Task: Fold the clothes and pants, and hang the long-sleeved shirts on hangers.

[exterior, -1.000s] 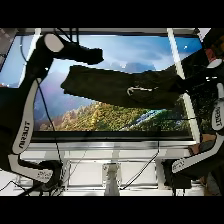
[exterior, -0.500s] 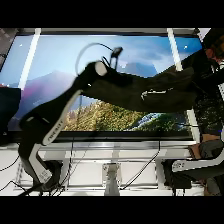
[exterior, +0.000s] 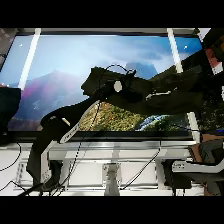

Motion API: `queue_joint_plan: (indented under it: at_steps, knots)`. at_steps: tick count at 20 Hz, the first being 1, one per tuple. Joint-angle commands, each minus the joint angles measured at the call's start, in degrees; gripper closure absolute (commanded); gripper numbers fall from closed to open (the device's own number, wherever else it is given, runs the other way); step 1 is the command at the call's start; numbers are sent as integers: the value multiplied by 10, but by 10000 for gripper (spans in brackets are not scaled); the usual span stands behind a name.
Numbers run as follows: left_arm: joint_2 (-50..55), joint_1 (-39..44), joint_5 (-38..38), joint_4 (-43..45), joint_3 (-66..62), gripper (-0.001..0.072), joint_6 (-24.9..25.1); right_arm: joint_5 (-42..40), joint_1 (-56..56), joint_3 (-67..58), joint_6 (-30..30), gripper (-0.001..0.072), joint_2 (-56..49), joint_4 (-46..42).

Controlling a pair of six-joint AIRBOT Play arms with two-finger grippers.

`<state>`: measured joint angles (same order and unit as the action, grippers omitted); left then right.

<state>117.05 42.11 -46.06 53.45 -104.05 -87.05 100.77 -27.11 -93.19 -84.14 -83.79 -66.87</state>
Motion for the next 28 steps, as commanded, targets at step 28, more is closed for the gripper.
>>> queue_joint_plan:
  at_steps: [28]
  knots:
    - [-302, -286, -30, 96, 0, 701, 1, -465, 528, -42, -159, 522, -148, 100]
